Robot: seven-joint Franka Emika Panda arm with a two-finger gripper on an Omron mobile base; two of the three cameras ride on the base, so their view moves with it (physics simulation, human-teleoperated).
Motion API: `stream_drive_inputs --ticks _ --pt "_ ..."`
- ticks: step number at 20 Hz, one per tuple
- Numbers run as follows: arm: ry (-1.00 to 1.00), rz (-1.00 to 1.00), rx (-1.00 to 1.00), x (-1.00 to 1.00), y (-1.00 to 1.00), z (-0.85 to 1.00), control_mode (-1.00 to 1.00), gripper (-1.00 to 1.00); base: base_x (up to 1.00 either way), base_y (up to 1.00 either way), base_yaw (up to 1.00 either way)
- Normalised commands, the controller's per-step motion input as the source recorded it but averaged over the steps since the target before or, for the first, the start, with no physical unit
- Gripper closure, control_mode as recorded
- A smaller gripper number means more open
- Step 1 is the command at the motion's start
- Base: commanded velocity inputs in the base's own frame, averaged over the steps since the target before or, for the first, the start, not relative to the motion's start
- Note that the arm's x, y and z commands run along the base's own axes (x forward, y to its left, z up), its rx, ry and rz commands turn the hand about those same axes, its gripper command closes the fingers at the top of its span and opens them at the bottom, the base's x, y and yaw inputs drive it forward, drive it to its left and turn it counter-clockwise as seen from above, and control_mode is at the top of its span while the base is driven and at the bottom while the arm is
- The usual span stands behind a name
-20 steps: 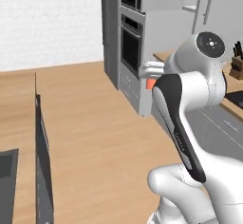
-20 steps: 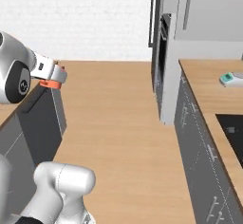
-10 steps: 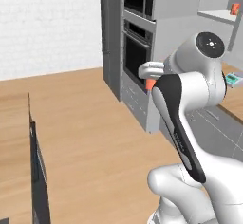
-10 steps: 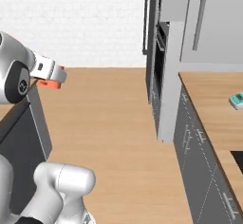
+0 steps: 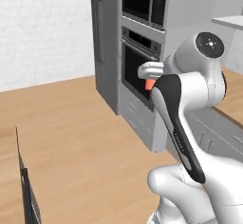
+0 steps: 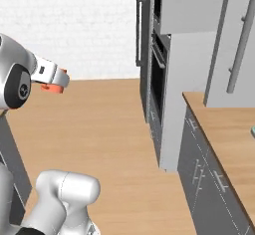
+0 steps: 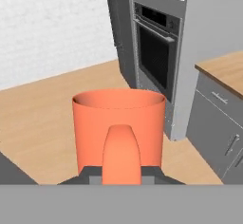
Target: Gather all objects into one cabinet and sort the glasses and bowls to opposite sides.
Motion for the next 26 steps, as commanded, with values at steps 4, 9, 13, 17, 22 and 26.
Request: stream_drive_inputs --ticks 4,9,13,17,22,26 --pt "0.00 0.00 0.00 0.00 0.00 0.00 1.00 1.00 1.00 0.17 -0.30" --pt "0.00 0.00 0.00 0.00 0.00 0.00 1.00 1.00 0.66 0.01 -0.67" --pt "0.00 0.00 0.00 0.00 0.00 0.00 1.00 1.00 0.26 0.00 -0.84" --pt "0.00 0.00 0.00 0.00 0.00 0.00 1.00 1.00 0.24 0.00 -0.82" --pt "0.00 0.00 0.00 0.00 0.00 0.00 1.00 1.00 0.74 0.00 -0.65" --pt "0.00 0.00 0.00 0.00 0.00 0.00 1.00 1.00 1.00 0.12 -0.48"
